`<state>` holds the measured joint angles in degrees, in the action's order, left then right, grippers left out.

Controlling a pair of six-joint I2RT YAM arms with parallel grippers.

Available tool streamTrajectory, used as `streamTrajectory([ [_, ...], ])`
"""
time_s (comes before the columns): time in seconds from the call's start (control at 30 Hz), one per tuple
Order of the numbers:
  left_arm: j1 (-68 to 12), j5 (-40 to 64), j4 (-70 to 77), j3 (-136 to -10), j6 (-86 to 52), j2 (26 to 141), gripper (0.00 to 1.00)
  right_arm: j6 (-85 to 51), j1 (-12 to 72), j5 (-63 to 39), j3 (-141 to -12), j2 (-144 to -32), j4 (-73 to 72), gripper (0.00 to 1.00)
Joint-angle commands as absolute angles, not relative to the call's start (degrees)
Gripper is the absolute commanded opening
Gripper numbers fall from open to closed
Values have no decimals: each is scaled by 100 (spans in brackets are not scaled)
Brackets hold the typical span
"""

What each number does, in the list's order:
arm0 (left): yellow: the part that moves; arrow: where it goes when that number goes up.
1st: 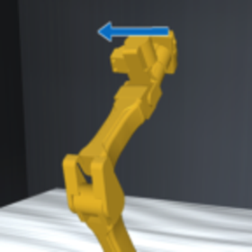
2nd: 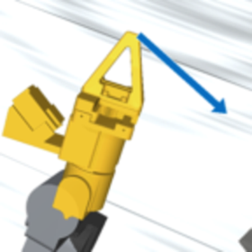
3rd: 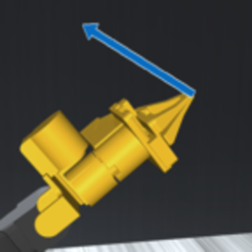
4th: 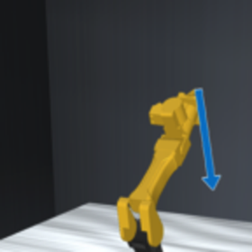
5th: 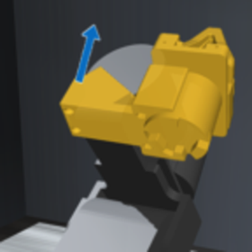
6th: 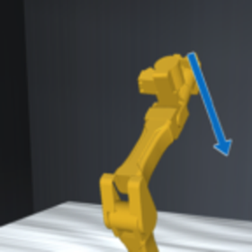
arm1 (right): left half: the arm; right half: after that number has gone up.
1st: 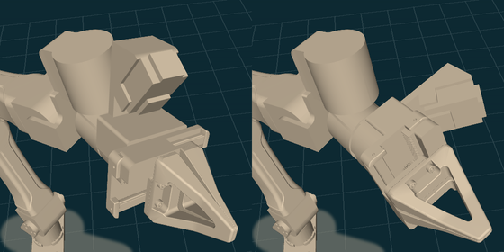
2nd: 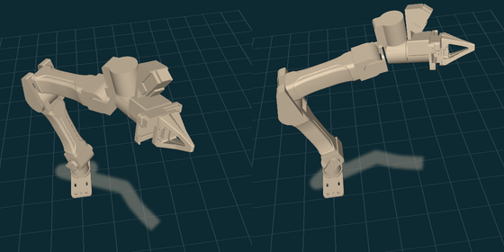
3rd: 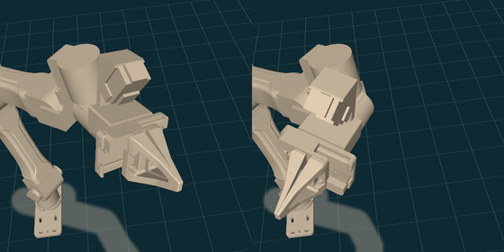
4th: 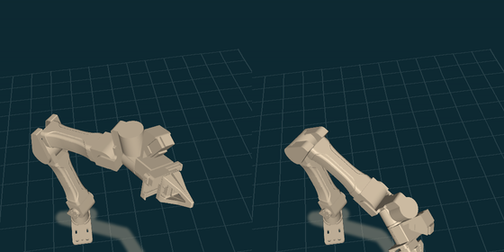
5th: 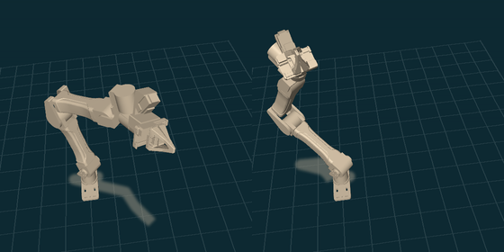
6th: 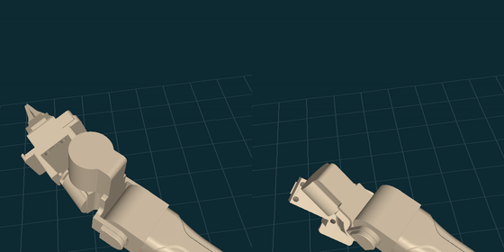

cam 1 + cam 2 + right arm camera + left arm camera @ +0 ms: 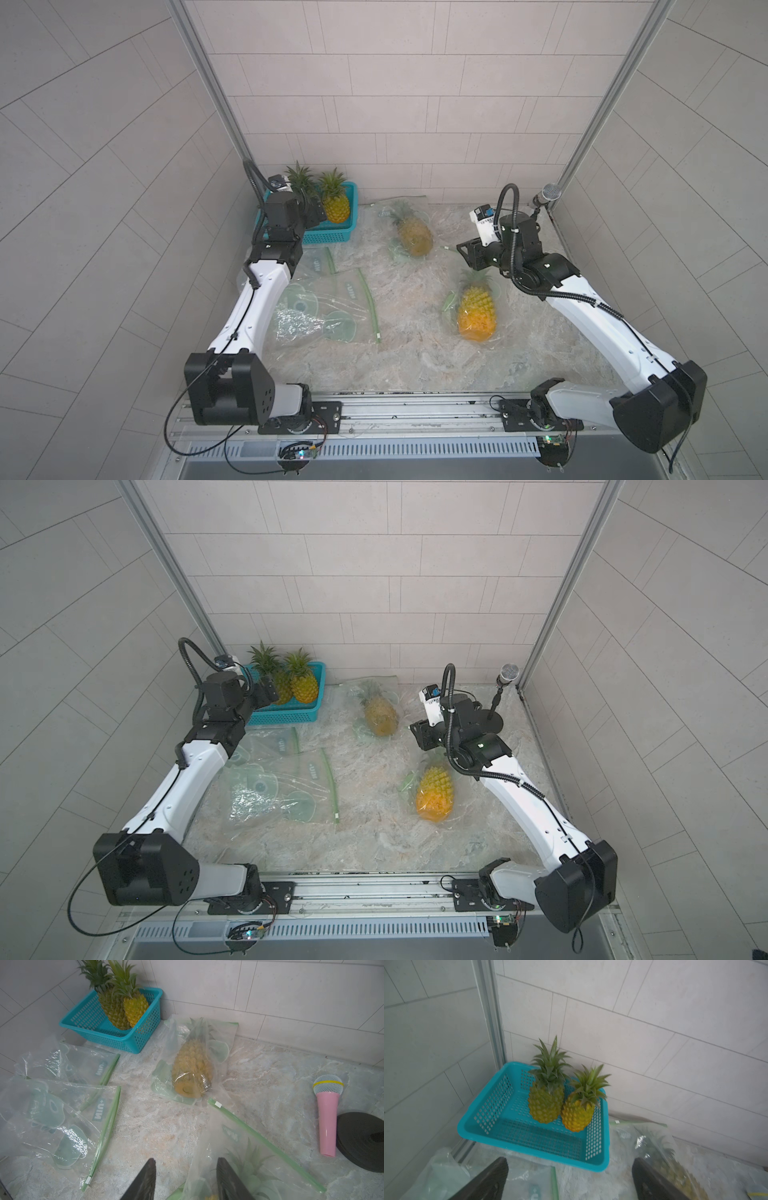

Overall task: Open the zip-top bag and take out the pineapple
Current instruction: Adjust the zipper food storage bag at the center of the board.

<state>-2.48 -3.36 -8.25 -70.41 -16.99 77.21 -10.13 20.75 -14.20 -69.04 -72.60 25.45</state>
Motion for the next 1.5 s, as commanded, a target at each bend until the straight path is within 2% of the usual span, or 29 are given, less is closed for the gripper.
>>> streamTrajectory([
  [0.0, -667, -177, -1897, -6751, -2108, 7455, 97, -784, 1980, -1414, -7122, -7497, 3110, 50],
  [0.37, -1942, -486, -3063, -5834, -2270, 6962, 97, -971, 1611, -1217, -7710, -8814, 3805, 49],
  [0.6, -2154, -1105, -3843, -5829, -2495, 6960, 100, -1055, 1558, -1569, -8247, -9685, 4312, 51],
  [0.87, -2157, -1038, -3964, -5863, -2318, 6836, 100, -1081, 1557, -1602, -8429, -10281, 4523, 52],
  [0.93, -2154, -988, -4007, -5912, -2056, 6820, 100, -1072, 1556, -1573, -8405, -10327, 4518, 50],
  [0.97, -2159, -999, -4034, -5929, -2010, 6791, 100, -1067, 1562, -1561, -8394, -10348, 4519, 45],
  [1.13, -2155, -589, -3694, -5729, -1834, 6655, 100, -1027, 1564, -1782, -8260, -10231, 4356, 2],
  [1.3, -2154, 164, -3400, -5667, -1795, 6606, 99, -1017, 1620, -2054, -7732, -9553, 3631, 0],
  [1.47, -2203, 1085, -3093, -5789, -1849, 6749, 88, -1082, 1740, -2267, -6965, -8725, 2810, 0],
])
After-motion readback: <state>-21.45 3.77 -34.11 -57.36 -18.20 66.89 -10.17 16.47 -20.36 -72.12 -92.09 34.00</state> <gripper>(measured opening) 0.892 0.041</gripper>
